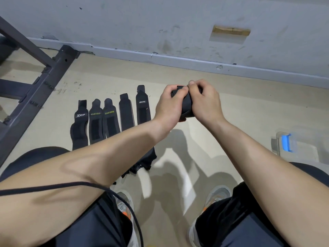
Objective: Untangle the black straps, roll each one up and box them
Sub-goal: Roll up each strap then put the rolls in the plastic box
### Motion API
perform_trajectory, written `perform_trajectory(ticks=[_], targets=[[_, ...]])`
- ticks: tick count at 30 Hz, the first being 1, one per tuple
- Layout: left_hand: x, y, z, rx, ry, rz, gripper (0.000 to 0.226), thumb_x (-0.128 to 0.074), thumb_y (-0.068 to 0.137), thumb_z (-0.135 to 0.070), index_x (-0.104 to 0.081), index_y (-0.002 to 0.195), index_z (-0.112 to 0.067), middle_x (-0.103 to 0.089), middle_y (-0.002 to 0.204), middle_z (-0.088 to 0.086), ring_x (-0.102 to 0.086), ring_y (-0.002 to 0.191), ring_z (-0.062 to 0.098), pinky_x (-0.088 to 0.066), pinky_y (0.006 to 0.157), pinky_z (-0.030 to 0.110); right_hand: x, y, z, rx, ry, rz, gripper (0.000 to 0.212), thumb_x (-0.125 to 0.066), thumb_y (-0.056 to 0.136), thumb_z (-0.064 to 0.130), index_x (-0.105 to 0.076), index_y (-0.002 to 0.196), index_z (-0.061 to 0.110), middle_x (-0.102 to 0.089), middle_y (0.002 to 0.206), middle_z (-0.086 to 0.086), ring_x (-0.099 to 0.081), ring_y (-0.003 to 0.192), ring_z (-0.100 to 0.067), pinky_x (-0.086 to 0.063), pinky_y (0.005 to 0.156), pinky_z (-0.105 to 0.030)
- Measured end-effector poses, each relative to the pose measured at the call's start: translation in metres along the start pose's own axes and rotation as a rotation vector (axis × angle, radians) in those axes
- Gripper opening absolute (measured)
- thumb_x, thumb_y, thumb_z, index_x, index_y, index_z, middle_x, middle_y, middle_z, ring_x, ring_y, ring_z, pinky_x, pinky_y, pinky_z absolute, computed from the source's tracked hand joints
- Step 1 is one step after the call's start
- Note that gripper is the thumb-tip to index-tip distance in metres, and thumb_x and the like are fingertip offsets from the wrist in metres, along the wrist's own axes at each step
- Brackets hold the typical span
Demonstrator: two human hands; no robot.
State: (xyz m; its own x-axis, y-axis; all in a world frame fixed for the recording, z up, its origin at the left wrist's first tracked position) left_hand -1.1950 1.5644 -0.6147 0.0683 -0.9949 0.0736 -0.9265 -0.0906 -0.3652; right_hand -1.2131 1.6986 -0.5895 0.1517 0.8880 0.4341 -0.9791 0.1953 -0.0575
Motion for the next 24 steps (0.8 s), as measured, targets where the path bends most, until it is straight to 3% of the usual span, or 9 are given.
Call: perform_trajectory(ticks=[2,5,9,17,20,24], targets=[[0.006,0.002,-0.004,-0.078,0.162,-0.152,0.028,-0.055,0.094,-0.051,-0.062,0.111,-0.031,-0.070,0.106,-0.005,-0.068,0.099,0.021,-0.060,0.081,0.042,-0.005,0.000,-0.005,-0.035,0.027,-0.017,0.024,-0.048,0.103,0.033,-0.060,0.086,0.021,-0.062,0.081,0.012,-0.055,0.073,0.001,-0.036,0.056,-0.009],[0.008,0.007,-0.005,-0.105,0.278,-0.244,0.031,-0.053,0.097,-0.053,-0.065,0.109,-0.027,-0.071,0.102,-0.008,-0.065,0.100,0.019,-0.051,0.093,0.037,-0.011,0.000,-0.017,-0.126,0.076,-0.070,0.024,-0.048,0.102,0.032,-0.058,0.084,0.018,-0.064,0.084,0.009,-0.058,0.075,-0.004,-0.042,0.063,-0.021],[0.001,0.020,0.005,-0.046,0.326,-0.241,0.034,-0.051,0.097,-0.055,-0.067,0.103,-0.026,-0.072,0.098,-0.007,-0.066,0.097,0.022,-0.052,0.091,0.038,-0.011,0.003,-0.030,-0.218,0.092,-0.145,0.020,-0.049,0.096,0.025,-0.057,0.081,0.015,-0.063,0.080,0.005,-0.058,0.072,-0.013,-0.046,0.066,-0.029],[-0.008,0.034,-0.001,-0.084,0.290,-0.269,0.030,-0.050,0.098,-0.044,-0.068,0.095,-0.021,-0.070,0.090,-0.003,-0.064,0.090,0.025,-0.054,0.081,0.037,0.002,0.016,-0.029,-0.196,0.049,-0.240,0.023,-0.053,0.091,0.022,-0.048,0.069,0.018,-0.054,0.065,0.007,-0.049,0.057,-0.011,-0.036,0.050,-0.025],[-0.008,0.037,0.001,-0.095,0.253,-0.261,0.027,-0.052,0.098,-0.043,-0.067,0.091,-0.021,-0.069,0.086,-0.004,-0.064,0.088,0.024,-0.053,0.079,0.035,-0.001,0.018,-0.030,-0.193,0.043,-0.232,0.023,-0.052,0.091,0.023,-0.047,0.069,0.019,-0.055,0.067,0.006,-0.050,0.060,-0.014,-0.039,0.053,-0.029],[-0.004,0.040,0.000,-0.074,0.202,-0.237,0.025,-0.053,0.098,-0.043,-0.064,0.088,-0.022,-0.066,0.086,-0.004,-0.062,0.086,0.024,-0.055,0.080,0.036,-0.007,0.022,-0.031,-0.206,0.113,-0.168,0.020,-0.051,0.093,0.029,-0.049,0.075,0.020,-0.059,0.075,0.006,-0.055,0.071,-0.017,-0.048,0.070,-0.036]])
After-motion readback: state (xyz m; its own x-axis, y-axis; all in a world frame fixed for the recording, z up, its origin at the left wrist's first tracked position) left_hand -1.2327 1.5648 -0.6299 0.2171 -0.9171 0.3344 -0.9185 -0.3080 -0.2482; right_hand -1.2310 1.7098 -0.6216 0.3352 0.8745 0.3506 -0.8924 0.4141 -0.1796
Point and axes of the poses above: each hand's wrist, its own y-axis towards the middle knuckle, its own x-axis out of the back of the hand, z = x × y, the point moved 9 cm from there along y, towards the middle knuckle
